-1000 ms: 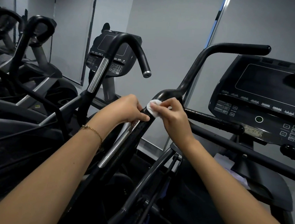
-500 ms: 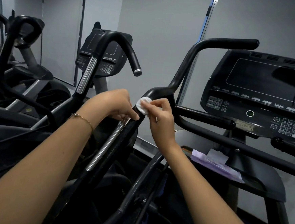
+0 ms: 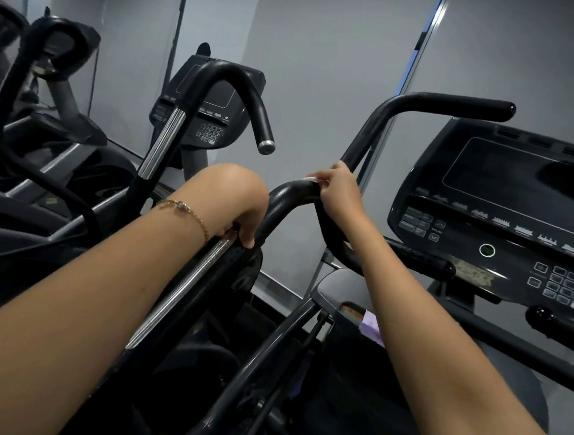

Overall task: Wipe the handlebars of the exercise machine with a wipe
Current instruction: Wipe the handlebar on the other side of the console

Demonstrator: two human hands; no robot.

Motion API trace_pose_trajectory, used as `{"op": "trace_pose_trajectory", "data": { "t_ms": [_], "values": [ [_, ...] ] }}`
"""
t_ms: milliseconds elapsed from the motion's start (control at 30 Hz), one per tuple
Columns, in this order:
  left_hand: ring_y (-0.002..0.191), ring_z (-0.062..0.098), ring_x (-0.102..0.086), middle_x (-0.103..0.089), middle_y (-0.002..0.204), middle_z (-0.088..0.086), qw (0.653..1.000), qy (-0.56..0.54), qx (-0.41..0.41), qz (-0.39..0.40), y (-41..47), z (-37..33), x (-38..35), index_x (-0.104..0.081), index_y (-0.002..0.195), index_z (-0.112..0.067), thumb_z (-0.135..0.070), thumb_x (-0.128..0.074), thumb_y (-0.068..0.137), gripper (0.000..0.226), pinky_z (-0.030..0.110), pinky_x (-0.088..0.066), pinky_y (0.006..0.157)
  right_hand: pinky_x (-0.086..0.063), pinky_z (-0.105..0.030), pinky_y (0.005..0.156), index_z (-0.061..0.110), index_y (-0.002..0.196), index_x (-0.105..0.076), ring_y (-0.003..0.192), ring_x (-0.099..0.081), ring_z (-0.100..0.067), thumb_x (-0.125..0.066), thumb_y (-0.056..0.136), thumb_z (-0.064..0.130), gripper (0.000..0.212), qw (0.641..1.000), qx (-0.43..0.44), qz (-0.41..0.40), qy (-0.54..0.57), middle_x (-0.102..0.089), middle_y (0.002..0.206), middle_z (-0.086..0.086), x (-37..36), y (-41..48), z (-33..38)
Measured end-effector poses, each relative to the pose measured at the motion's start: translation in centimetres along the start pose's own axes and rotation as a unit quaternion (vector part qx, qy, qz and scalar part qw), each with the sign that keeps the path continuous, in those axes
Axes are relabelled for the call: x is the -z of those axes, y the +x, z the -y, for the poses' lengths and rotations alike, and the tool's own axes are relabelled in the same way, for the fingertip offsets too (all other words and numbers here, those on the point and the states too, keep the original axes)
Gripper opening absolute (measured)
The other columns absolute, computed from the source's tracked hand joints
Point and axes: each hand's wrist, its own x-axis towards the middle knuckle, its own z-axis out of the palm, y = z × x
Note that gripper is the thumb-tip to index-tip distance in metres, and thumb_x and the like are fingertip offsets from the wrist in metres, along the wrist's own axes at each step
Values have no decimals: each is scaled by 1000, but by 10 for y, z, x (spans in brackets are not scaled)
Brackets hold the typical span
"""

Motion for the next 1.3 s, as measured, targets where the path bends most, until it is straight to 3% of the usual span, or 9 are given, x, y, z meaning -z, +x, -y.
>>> {"op": "trace_pose_trajectory", "data": {
  "t_ms": [133, 200, 300, 400, 600, 800, 900, 1067, 1300],
  "values": [
    [51, 14, -52, -58, 66, 5, 1000, -22, 3, 12, 10, 5, 2, -63, 100, -1, -28, -71, 82, 33, 24, -45, 57, -38, -18, 74, 13, 106, -71, 86, -47, -12, -47, 93, 2, 30, 988, 147, 33, 18, -44, 90, 3, 11, -16, 6],
    [53, 15, -53, -59, 65, 6, 999, -51, -7, 9, 11, 10, 0, -62, 86, 0, -26, -73, 80, 29, 27, -50, 66, -42, -17, 77, 15, 108, -70, 84, -48, -13, -48, 92, 2, 30, 989, 135, 54, 14, -43, 87, 4, 16, -9, 0],
    [52, 13, -53, -59, 62, 4, 997, -73, -17, 2, 12, 18, -3, -54, 64, -5, -29, -73, 79, 34, 21, -46, 57, -40, -26, 76, 16, 113, -68, 89, -52, -24, -48, 93, 5, 30, 996, 70, 46, -15, -43, 91, -4, 13, 1, -12],
    [54, 12, -54, -60, 65, 3, 998, -62, 0, 31, 12, 16, 0, -56, 68, -6, -31, -72, 80, 33, 22, -45, 58, -31, -19, 71, 14, 115, -67, 85, -48, -18, -50, 93, 7, 28, 994, 104, 13, -40, -45, 93, -3, 7, -8, -7],
    [62, 16, -60, -65, 76, 7, 997, -50, 26, 55, 13, 7, 10, -62, 91, -1, -31, -71, 81, 33, 30, -52, 79, -40, -23, 68, 12, 106, -71, 80, -53, -19, -60, 88, 4, 23, 962, 274, -21, -9, -55, 88, -9, 10, -42, 15],
    [54, 10, -59, -62, 63, -1, 991, -131, -11, -6, 14, 18, -2, -59, 65, -11, -18, -72, 80, 21, 22, -51, 57, -37, -8, 71, 12, 104, -72, 81, -51, -12, -60, 89, 9, 19, 981, 163, -63, 88, -49, 90, 1, 1, -71, 36],
    [46, 14, -49, -55, 58, 3, 981, -190, -30, -31, 7, 29, -15, -54, 65, -7, -22, -71, 82, 28, 22, -45, 48, -44, -17, 71, 13, 101, -73, 77, -53, -14, -63, 86, 10, 18, 974, 176, -92, 105, -49, 88, 1, -18, -110, 50],
    [64, 20, -55, -67, 78, 12, 959, -243, -75, -123, -19, 56, -51, -69, 91, -2, -29, -75, 77, 30, 31, -52, 70, -46, -23, 78, 12, 106, -70, 84, -53, -15, -59, 89, 7, 21, 980, 50, -127, 145, -48, 93, 1, -17, -121, 69],
    [49, 13, -47, -51, 56, 3, 957, -281, -73, -24, -37, 88, -91, -65, 83, -3, -22, -78, 74, 24, 20, -44, 49, -41, -23, 72, 9, 111, -67, 78, -52, -16, -56, 92, 11, 23, 991, 0, -97, 89, -51, 87, -7, -20, -157, 90]
  ]
}}
